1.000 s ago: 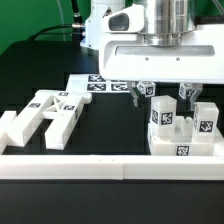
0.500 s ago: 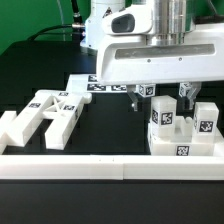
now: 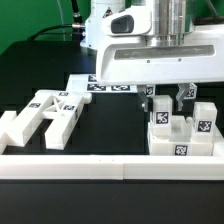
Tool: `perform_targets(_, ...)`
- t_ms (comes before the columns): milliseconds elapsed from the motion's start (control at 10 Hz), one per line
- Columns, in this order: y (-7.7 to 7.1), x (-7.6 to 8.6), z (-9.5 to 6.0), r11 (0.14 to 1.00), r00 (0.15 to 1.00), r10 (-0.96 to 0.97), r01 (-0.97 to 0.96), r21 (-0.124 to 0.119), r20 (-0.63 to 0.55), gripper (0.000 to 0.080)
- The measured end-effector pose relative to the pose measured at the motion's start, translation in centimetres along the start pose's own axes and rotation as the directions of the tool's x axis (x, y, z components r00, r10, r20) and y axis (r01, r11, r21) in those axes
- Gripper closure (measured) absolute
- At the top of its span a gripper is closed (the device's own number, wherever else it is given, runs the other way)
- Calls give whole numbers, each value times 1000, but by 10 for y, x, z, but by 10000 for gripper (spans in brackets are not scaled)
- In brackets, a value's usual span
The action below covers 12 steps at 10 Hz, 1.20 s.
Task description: Assemble chair
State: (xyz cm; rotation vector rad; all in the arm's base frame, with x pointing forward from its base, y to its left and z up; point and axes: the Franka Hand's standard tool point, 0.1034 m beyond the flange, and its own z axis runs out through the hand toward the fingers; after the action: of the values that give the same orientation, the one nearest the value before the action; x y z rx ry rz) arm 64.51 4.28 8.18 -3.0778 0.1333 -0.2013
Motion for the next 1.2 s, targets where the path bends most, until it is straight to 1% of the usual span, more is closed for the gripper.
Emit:
perform_targets(100, 1, 3, 0, 999, 999, 35, -35, 2, -2, 510)
perform_targets(200, 3, 5, 1, 986, 986, 169, -169, 10, -2, 510)
perform_targets(300, 3, 5, 1, 965, 965, 263, -263, 11, -3, 510)
perform_targets(500, 3, 5, 2, 881, 881, 473, -473, 9, -4, 509)
perform_targets(600, 4, 5, 2, 846, 846, 534, -534, 9, -3, 509)
perform_targets(700, 4, 5, 2, 793, 793, 610, -610, 9, -2, 509)
perform_targets(900, 5, 5, 2, 688, 688, 725, -725, 8, 1, 509)
perform_targets(1100, 5, 5, 2, 636, 636, 772, -772, 8, 2, 509)
perform_targets(1200, 5, 5, 2, 576, 576, 818, -818, 8, 2, 509)
